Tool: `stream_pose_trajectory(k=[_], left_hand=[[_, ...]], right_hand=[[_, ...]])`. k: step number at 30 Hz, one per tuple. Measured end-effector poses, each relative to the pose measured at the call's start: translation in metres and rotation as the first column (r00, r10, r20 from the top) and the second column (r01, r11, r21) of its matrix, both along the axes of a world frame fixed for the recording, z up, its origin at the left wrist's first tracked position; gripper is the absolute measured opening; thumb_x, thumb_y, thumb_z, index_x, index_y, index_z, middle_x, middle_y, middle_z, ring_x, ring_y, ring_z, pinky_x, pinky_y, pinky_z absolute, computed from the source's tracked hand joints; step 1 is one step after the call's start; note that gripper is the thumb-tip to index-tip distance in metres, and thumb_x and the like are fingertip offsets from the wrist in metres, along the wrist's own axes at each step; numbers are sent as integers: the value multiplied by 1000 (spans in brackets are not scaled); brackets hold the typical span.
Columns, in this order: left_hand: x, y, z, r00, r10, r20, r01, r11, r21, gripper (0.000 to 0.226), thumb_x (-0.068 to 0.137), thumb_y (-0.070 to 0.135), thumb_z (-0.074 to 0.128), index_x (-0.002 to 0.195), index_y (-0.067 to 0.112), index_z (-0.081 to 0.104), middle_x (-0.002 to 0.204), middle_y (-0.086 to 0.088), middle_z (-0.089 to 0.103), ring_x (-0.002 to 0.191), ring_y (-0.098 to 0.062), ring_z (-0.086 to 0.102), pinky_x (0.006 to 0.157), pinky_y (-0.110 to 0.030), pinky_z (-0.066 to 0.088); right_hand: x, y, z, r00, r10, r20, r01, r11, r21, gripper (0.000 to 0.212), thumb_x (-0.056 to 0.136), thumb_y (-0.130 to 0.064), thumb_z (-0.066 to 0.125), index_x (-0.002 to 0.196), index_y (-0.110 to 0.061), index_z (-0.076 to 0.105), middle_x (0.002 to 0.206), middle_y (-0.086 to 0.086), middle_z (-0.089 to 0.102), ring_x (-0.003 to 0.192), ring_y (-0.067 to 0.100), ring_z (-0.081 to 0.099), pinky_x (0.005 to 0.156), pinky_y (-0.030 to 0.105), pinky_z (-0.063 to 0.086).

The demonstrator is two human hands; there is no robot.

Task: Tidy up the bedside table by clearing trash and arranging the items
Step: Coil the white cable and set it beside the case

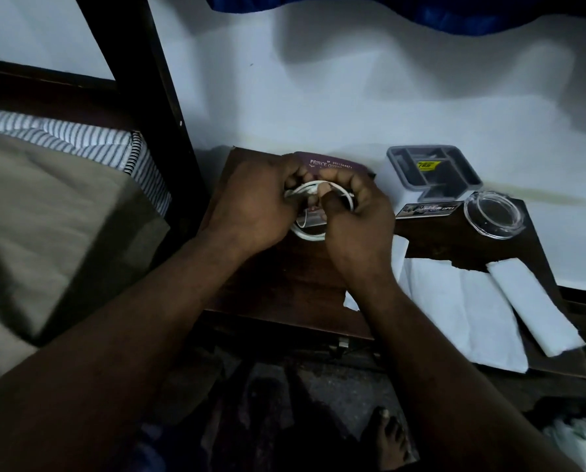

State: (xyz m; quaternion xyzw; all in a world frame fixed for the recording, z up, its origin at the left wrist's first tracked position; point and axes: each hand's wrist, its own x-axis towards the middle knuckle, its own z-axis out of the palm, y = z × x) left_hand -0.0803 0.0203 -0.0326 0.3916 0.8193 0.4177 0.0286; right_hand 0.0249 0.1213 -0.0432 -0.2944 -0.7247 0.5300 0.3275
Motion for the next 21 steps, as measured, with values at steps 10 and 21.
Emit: stream_pose_trajectory(k=[10, 21], left_hand=[[-58, -1, -29, 910, 411, -62, -416, 898, -144, 25, 83, 26, 70, 108, 23, 74, 103, -5, 77, 99, -28, 71, 87, -37, 58], [-101, 29, -66, 845, 467, -260, -534, 765, -361, 33, 89, 27, 61, 118, 14, 69, 117, -17, 68, 109, -40, 64, 85, -40, 54]], right_hand=[[3, 4, 5, 996, 2, 88, -7, 998, 55, 29, 91, -32, 79, 118, -29, 70, 114, -15, 73, 95, -4, 69, 85, 15, 53], [12, 16, 1, 992, -40, 118, 30, 996, 81, 21, 90, -27, 79, 107, -33, 70, 110, -15, 73, 89, -5, 69, 76, 15, 51]])
